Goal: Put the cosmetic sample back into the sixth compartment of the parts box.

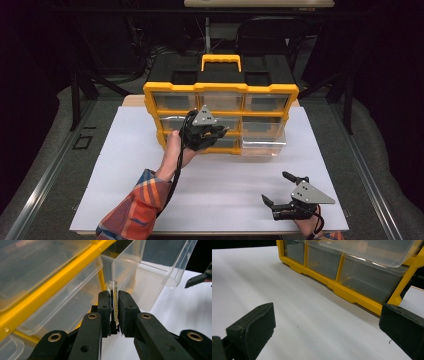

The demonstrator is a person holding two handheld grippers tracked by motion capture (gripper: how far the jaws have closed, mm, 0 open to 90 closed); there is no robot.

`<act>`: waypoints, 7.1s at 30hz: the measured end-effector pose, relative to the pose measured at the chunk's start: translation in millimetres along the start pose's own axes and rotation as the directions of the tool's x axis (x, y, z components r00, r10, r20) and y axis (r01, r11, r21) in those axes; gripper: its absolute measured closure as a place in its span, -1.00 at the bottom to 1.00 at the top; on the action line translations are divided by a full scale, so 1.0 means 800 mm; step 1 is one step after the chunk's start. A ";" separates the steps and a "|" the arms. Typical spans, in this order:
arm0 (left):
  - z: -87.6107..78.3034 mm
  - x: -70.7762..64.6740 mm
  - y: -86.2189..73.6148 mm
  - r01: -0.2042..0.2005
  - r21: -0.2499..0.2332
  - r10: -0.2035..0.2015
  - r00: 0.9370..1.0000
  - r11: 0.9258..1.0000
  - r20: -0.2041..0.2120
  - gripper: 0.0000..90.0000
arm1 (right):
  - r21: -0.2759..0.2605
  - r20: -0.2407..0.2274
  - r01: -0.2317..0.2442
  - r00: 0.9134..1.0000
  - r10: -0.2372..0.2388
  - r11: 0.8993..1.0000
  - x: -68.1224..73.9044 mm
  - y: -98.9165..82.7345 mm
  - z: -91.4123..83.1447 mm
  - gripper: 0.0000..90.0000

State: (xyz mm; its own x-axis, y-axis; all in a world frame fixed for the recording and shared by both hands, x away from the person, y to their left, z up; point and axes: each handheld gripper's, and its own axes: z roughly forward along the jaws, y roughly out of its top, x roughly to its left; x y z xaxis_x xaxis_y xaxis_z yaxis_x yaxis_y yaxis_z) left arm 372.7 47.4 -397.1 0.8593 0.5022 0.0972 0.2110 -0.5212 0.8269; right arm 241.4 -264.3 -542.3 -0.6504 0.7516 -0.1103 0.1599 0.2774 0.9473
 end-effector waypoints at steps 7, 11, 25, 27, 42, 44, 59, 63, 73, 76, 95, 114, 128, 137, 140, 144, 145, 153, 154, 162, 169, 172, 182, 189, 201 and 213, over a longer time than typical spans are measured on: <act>0.000 0.001 0.007 0.003 -0.019 -0.003 1.000 1.000 -0.001 0.79 | 0.000 0.001 -0.002 1.000 0.002 1.000 0.000 0.000 0.000 -1.00; -0.001 0.000 0.009 0.010 -0.030 -0.010 1.000 1.000 0.000 0.79 | 0.002 -0.001 0.002 1.000 -0.002 1.000 0.000 0.000 0.000 -1.00; -0.008 0.002 0.020 0.010 -0.072 -0.010 1.000 0.997 -0.002 0.79 | 0.002 0.002 0.001 1.000 -0.001 1.000 0.000 0.000 0.000 -1.00; -0.008 0.002 0.021 0.007 -0.075 -0.007 1.000 0.997 -0.007 0.79 | 0.002 0.003 0.000 1.000 0.000 1.000 0.000 0.000 0.000 -1.00; -0.007 0.001 0.036 0.008 -0.122 -0.007 1.000 0.993 0.006 0.79 | 0.003 0.001 -0.004 1.000 0.004 1.000 0.000 0.000 0.000 -1.00; -0.006 -0.001 0.037 0.007 -0.129 -0.006 1.000 0.992 0.009 0.79 | 0.002 0.002 -0.003 1.000 0.003 1.000 0.000 0.000 0.000 -1.00; 0.000 -0.007 0.047 0.000 -0.168 0.004 1.000 0.986 0.021 0.79 | 0.003 0.000 -0.005 1.000 0.005 1.000 0.000 0.000 0.001 -1.00; 0.002 -0.008 0.048 -0.001 -0.176 0.006 1.000 0.984 0.025 0.79 | 0.002 0.002 -0.008 1.000 0.008 1.000 -0.001 0.000 0.000 -1.00; 0.009 -0.013 0.051 0.008 -0.203 0.002 0.999 0.979 0.045 0.79 | 0.003 0.000 -0.007 1.000 0.007 1.000 -0.001 0.000 0.000 -1.00; 0.010 -0.014 0.052 0.009 -0.210 0.001 0.999 0.978 0.050 0.79 | 0.001 0.001 -0.003 1.000 0.003 1.000 -0.001 0.000 0.000 -1.00; 0.024 -0.018 0.051 0.022 -0.217 -0.003 0.996 0.976 0.088 0.79 | 0.003 -0.001 -0.006 1.000 0.006 1.000 -0.001 0.000 0.000 -1.00; 0.041 -0.017 0.049 0.043 -0.218 -0.014 0.991 0.975 0.131 0.79 | 0.003 -0.002 -0.004 1.000 0.004 1.000 -0.001 0.000 0.000 -1.00; 0.049 -0.020 0.048 0.064 -0.224 -0.032 0.989 0.973 0.144 0.79 | 0.005 -0.001 -0.003 1.000 0.003 1.000 -0.001 0.000 0.000 -1.00; 0.053 -0.020 0.046 0.068 -0.221 -0.035 0.988 0.973 0.151 0.79 | 0.005 -0.001 -0.003 1.000 0.003 1.000 -0.001 0.000 0.000 -1.00; 0.057 -0.021 0.045 0.062 -0.214 -0.029 0.988 0.975 0.154 0.79 | 0.008 -0.002 -0.004 1.000 0.004 1.000 -0.001 0.000 0.000 -1.00; 0.061 -0.024 0.044 0.058 -0.207 -0.026 0.988 0.977 0.152 0.79 | 0.006 -0.001 -0.003 1.000 0.003 1.000 -0.001 0.000 0.000 -1.00; 0.061 -0.024 0.044 0.056 -0.206 -0.024 0.988 0.977 0.153 0.79 | 0.007 -0.002 -0.003 1.000 0.003 1.000 -0.001 0.000 0.000 -1.00; 0.067 -0.023 0.044 0.049 -0.186 -0.020 0.988 0.981 0.151 0.79 | 0.007 -0.003 -0.005 1.000 0.005 1.000 -0.001 -0.001 0.000 -1.00; 0.068 -0.023 0.044 0.049 -0.185 -0.021 0.988 0.982 0.151 0.79 | 0.007 -0.004 -0.006 1.000 0.006 1.000 -0.001 -0.001 0.000 -1.00; 0.071 -0.024 0.043 0.042 -0.172 -0.018 0.990 0.984 0.143 0.78 | 0.008 -0.004 -0.005 1.000 0.005 1.000 -0.001 -0.001 0.000 -1.00; 0.061 -0.022 0.042 0.057 -0.181 -0.033 0.991 0.982 0.133 0.08 | 0.007 -0.004 -0.003 1.000 0.003 1.000 -0.001 0.000 0.000 -1.00; 0.049 -0.023 0.041 0.029 -0.204 -0.002 0.992 0.979 0.129 -0.29 | 0.009 -0.005 -0.004 1.000 0.004 1.000 -0.001 -0.001 0.001 -1.00; 0.012 -0.023 0.023 -0.016 -0.214 0.032 0.997 0.977 0.072 -0.84 | 0.009 -0.007 -0.001 1.000 0.001 1.000 0.000 0.000 0.001 -1.00; -0.010 -0.016 0.001 -0.013 -0.205 0.019 1.000 0.979 0.024 -0.98 | 0.011 -0.007 -0.003 1.000 0.003 1.000 0.000 0.000 0.002 -1.00; -0.044 -0.011 -0.037 -0.008 -0.180 -0.004 0.997 0.984 -0.071 -1.00 | 0.020 -0.007 -0.009 1.000 0.010 1.000 -0.001 -0.001 0.002 -1.00; -0.077 -0.011 -0.089 0.014 -0.161 -0.039 0.988 0.987 -0.151 -1.00 | 0.018 -0.003 -0.012 1.000 0.012 1.000 -0.001 -0.001 0.001 -1.00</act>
State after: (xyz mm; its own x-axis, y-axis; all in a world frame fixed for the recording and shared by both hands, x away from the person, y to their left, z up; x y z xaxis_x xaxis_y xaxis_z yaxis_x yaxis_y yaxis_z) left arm 321.0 122.5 -422.4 0.7702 0.6206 0.1474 0.1454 -0.3957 0.9068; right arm 242.8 -264.5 -543.1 -0.6509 0.7528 -0.0983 0.1810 0.2796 0.9429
